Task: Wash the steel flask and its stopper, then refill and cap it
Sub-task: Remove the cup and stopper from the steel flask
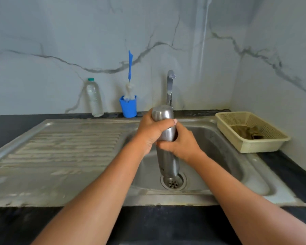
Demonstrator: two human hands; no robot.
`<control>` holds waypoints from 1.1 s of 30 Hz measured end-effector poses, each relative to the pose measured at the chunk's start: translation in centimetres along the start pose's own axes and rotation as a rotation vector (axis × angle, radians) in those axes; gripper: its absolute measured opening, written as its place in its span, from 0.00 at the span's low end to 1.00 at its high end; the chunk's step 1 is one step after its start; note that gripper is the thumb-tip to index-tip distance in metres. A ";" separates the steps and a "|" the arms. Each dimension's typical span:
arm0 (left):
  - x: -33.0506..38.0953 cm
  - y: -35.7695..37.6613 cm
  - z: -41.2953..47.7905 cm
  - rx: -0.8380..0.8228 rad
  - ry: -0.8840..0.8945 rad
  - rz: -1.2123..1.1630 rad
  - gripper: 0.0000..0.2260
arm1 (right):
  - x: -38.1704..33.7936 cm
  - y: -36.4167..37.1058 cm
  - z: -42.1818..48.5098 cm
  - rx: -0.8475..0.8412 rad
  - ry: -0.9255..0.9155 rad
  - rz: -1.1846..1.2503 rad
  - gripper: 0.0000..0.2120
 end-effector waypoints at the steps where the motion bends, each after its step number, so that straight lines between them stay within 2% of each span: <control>1: -0.2 0.2 -0.1 0.027 0.009 0.008 0.17 | 0.2 0.0 0.0 0.015 -0.003 -0.017 0.23; 6: -1.6 1.1 -0.2 0.262 0.071 0.026 0.22 | 0.8 -0.3 0.4 0.131 -0.030 -0.085 0.25; 9: -2.3 1.7 0.4 0.154 0.063 0.045 0.25 | 1.8 -0.5 0.9 0.125 0.001 -0.064 0.25; 11: -2.5 1.6 0.7 0.015 0.060 0.052 0.22 | 2.6 -0.8 1.2 0.124 0.042 -0.035 0.24; 13: -2.7 1.1 1.0 -0.055 0.062 0.025 0.18 | 3.0 -0.7 1.5 0.120 0.060 -0.012 0.25; 15: -2.7 0.6 1.0 -0.013 0.063 -0.003 0.18 | 3.1 -0.5 1.5 0.112 0.064 0.001 0.26; 18: -2.7 0.2 1.1 0.128 0.090 -0.014 0.25 | 2.8 -0.2 1.5 0.104 0.031 -0.028 0.25; 20: -2.9 0.3 1.1 0.156 0.058 -0.050 0.29 | 2.4 0.0 1.5 0.099 -0.017 -0.088 0.26; 23: -3.0 0.5 1.2 0.099 0.034 -0.058 0.33 | 2.1 0.1 1.4 0.087 -0.057 -0.124 0.25; 27: -2.9 0.6 1.2 -0.082 0.046 -0.048 0.23 | 3.0 -0.1 1.4 0.095 0.026 -0.011 0.28; 30: -2.9 -0.1 1.7 -0.052 0.036 -0.122 0.22 | 3.3 -0.4 1.4 0.111 0.071 0.045 0.28; 33: -2.7 0.1 1.3 0.010 0.041 -0.074 0.28 | 2.8 -0.1 1.4 0.085 0.018 -0.018 0.28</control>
Point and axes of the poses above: each hand's wrist, its own z-axis towards the middle knuckle, its own y-axis out of the palm, x = y × z, the point moved 7 cm from there along z, towards the middle knuckle, and after that the axes turned 13 degrees about x, right-handed, at the moved point
